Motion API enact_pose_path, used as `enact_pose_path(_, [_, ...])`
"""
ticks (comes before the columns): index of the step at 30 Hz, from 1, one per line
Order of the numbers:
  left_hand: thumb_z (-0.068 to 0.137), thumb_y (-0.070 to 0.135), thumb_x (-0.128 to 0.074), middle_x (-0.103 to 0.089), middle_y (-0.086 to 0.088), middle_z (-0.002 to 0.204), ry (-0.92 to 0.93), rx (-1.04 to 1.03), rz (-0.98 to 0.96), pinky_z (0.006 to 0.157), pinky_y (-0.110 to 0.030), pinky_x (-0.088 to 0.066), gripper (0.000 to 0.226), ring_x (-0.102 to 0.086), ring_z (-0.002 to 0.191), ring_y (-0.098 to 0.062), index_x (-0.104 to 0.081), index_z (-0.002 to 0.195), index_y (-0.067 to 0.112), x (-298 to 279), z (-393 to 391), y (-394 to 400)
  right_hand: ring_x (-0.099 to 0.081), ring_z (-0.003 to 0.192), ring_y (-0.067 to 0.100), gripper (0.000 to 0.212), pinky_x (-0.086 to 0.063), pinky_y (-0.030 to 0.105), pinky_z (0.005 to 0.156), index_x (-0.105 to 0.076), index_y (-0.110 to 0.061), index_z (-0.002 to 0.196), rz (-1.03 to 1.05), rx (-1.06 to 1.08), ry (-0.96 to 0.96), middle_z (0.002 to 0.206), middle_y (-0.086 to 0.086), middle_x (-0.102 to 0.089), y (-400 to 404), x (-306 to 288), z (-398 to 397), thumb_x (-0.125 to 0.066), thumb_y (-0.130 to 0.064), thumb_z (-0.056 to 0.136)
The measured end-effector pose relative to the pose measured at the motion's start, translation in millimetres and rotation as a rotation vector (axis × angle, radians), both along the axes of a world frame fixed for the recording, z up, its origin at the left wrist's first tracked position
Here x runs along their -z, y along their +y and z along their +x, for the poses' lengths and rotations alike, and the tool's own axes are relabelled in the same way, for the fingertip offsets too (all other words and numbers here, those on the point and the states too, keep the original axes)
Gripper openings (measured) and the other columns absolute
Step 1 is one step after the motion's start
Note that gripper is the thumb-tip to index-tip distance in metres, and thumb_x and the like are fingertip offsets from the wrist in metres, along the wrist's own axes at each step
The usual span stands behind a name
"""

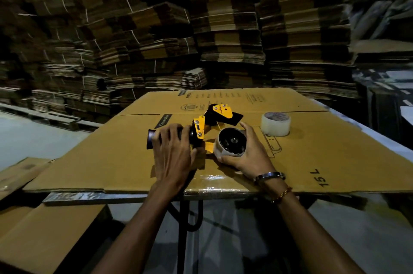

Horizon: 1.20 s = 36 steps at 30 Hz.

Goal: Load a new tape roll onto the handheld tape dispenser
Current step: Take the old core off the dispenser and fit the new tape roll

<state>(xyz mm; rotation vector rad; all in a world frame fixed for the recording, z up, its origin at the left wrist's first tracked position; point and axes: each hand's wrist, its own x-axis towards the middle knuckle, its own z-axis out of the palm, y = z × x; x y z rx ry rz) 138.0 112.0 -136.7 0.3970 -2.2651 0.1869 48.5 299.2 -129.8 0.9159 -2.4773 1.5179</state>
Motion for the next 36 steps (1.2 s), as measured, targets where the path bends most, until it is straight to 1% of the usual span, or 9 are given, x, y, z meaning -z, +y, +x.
enact_pose_path(8, [0.069,0.045,-0.084,-0.058,-0.016,0.122,0.164,-0.025,-0.140,0.096,-0.043,-0.029,0.073,-0.043,0.118,-0.034,-0.058,0.128,0.010,1.7,3.3,1.5,-0.039,0.129,0.016,0.103,-0.040,0.023,0.090,-0.029,-0.019,0.148,0.077,0.024,0.216,0.144,-0.001,-0.035,-1.1,1.7,2.4,-0.090,-0.033,0.066])
enact_pose_path(13, [0.067,0.037,-0.087,-0.054,-0.017,0.125,0.134,0.012,-0.085,0.096,-0.045,-0.029,0.077,-0.043,0.118,-0.035,-0.054,0.132,0.012,2.6,1.4,-1.0,-0.036,0.118,0.008,0.098,-0.032,0.007,0.079,-0.034,-0.016,0.144,0.023,0.048,0.295,0.137,0.001,-0.037,1.3,0.9,2.8,-0.090,-0.022,0.064])
enact_pose_path(15, [0.069,0.031,-0.085,-0.053,-0.018,0.125,0.116,0.067,-0.046,0.094,-0.049,-0.035,0.075,-0.046,0.115,-0.036,-0.050,0.133,0.011,2.7,1.0,-1.9,-0.034,0.118,0.007,0.099,-0.036,0.011,0.084,-0.035,-0.015,0.144,0.003,0.091,0.351,0.137,0.004,-0.037,1.4,1.1,3.5,-0.090,-0.018,0.062])
enact_pose_path(17, [0.069,0.024,-0.086,-0.055,-0.019,0.120,0.109,0.144,-0.009,0.082,-0.049,-0.046,0.073,-0.053,0.104,-0.035,-0.048,0.130,0.009,2.3,1.1,-0.7,-0.036,0.121,0.012,0.100,-0.043,0.025,0.091,-0.036,-0.014,0.142,-0.023,0.151,0.424,0.137,0.005,-0.037,0.8,2.2,2.8,-0.091,-0.016,0.059])
enact_pose_path(21, [0.062,0.020,-0.092,-0.057,-0.017,0.111,0.051,0.244,0.068,0.060,-0.031,-0.050,0.072,-0.059,0.074,-0.025,-0.055,0.121,0.002,2.3,3.2,4.1,-0.035,0.130,0.020,0.103,-0.045,0.034,0.100,-0.033,-0.016,0.140,-0.077,0.244,0.485,0.140,0.009,-0.034,-0.7,2.4,2.9,-0.092,-0.013,0.056])
enact_pose_path(25, [0.072,0.027,-0.086,-0.063,-0.011,0.101,-0.005,0.288,0.071,0.066,-0.030,-0.047,0.056,-0.061,0.078,-0.023,-0.057,0.117,0.006,5.9,3.2,3.1,-0.038,0.132,0.027,0.105,-0.048,0.041,0.101,-0.025,-0.029,0.135,-0.134,0.259,0.458,0.142,0.012,-0.036,0.3,1.1,4.3,-0.092,-0.011,0.057])
enact_pose_path(29, [0.089,0.044,-0.062,-0.068,-0.006,0.092,-0.025,0.337,0.027,0.061,-0.029,-0.050,0.046,-0.062,0.071,-0.019,-0.056,0.118,0.009,5.4,3.3,6.2,-0.042,0.130,0.027,0.101,-0.047,0.035,0.095,-0.029,-0.015,0.142,-0.143,0.244,0.284,0.143,0.010,-0.037,3.5,3.2,0.2,-0.090,-0.014,0.063])
enact_pose_path(32, [0.093,0.044,-0.050,-0.065,-0.004,0.092,-0.036,0.308,-0.073,0.061,-0.024,-0.044,0.044,-0.057,0.069,-0.015,-0.056,0.120,0.010,6.3,6.5,8.0,-0.042,0.131,0.028,0.100,-0.043,0.030,0.092,-0.027,-0.013,0.144,-0.122,0.261,0.208,0.146,0.009,-0.034,3.1,3.5,-3.6,-0.089,-0.016,0.066])
enact_pose_path(36, [0.093,0.038,-0.047,-0.065,-0.009,0.098,0.035,0.288,-0.172,0.064,-0.031,-0.050,0.044,-0.061,0.076,-0.019,-0.057,0.120,0.005,5.8,11.8,9.7,-0.041,0.133,0.030,0.100,-0.049,0.043,0.100,-0.026,-0.021,0.143,-0.081,0.259,0.165,0.146,0.006,-0.032,0.0,3.7,-6.9,-0.087,-0.011,0.064])
